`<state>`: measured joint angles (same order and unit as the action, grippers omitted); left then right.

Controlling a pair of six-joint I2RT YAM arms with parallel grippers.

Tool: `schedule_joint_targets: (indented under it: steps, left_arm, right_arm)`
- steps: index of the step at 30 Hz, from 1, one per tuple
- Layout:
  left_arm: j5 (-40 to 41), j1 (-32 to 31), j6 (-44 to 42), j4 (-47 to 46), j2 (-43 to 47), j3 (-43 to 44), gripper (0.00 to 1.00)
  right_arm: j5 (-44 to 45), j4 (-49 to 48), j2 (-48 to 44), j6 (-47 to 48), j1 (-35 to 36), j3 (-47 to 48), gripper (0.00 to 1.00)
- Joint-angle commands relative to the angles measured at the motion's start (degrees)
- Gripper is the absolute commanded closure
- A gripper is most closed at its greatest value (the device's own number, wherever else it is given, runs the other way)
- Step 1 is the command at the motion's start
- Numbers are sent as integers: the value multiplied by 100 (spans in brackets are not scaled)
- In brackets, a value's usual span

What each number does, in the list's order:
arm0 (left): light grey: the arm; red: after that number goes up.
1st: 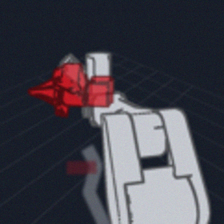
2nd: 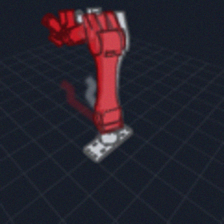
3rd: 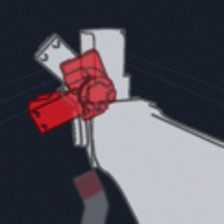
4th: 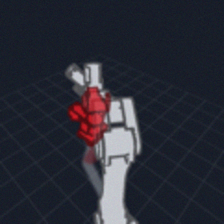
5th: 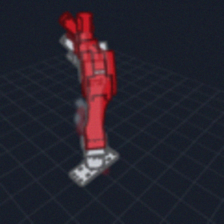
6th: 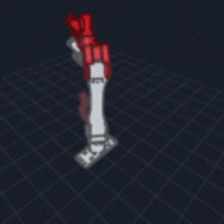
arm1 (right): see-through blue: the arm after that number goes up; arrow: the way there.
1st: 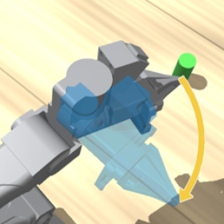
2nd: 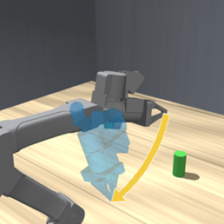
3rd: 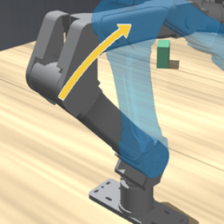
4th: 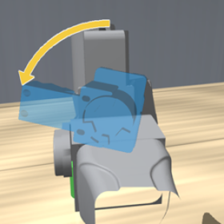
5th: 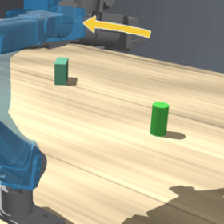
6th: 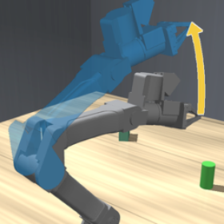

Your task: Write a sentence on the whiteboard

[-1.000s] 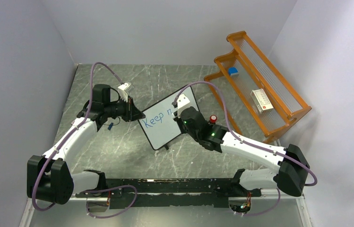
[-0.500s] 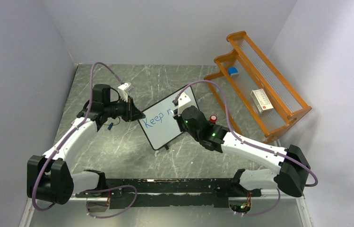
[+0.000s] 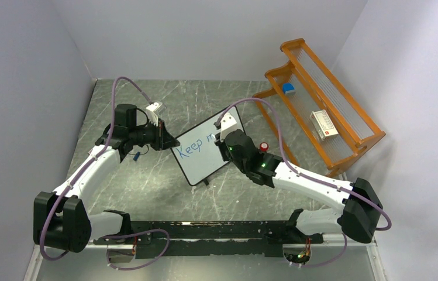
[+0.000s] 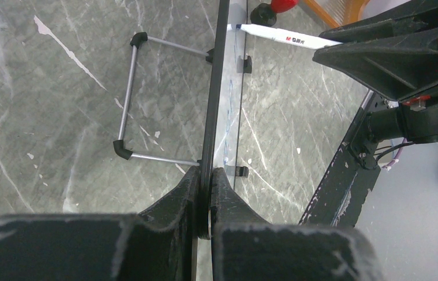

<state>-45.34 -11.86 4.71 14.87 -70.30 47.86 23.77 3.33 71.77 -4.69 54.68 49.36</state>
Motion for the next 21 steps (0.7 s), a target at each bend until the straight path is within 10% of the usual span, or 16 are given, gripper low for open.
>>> schedule_joint_targets:
  steps: [1,21]
  left_arm:
    - [614,-45,-322,428,-164,-75,95]
    - [647,-40,-330,446,-166,-75,95]
  right_arm:
    - [136,-150,-8,-7,-131,-21,100]
    - [-78,326,-118,-191,-168,-187,100]
